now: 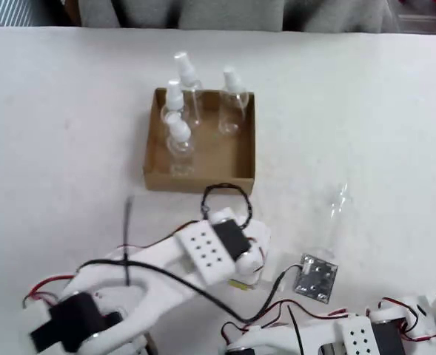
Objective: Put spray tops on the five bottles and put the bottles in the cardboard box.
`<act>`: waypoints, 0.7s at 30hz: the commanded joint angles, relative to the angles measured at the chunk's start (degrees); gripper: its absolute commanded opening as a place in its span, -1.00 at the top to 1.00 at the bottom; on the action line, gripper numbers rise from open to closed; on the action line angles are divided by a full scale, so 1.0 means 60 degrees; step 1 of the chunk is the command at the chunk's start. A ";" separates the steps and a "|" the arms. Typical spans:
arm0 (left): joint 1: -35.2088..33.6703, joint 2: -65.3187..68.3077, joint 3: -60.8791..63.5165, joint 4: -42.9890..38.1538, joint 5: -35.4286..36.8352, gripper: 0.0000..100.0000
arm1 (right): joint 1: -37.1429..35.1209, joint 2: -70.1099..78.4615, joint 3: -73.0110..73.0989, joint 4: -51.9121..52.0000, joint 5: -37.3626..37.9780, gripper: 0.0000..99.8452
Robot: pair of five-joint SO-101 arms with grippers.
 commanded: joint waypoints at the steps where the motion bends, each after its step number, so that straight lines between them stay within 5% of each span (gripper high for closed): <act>1: 0.0271 0.0784 -0.1070 -0.0161 -0.0073 0.59 | 0.0081 -0.0139 -0.0103 -0.0168 0.0000 0.97; 21: 0.0447 0.3656 -0.2813 -0.0161 -0.0088 0.59 | 0.0066 -0.0154 0.0147 -0.0183 0.0000 0.96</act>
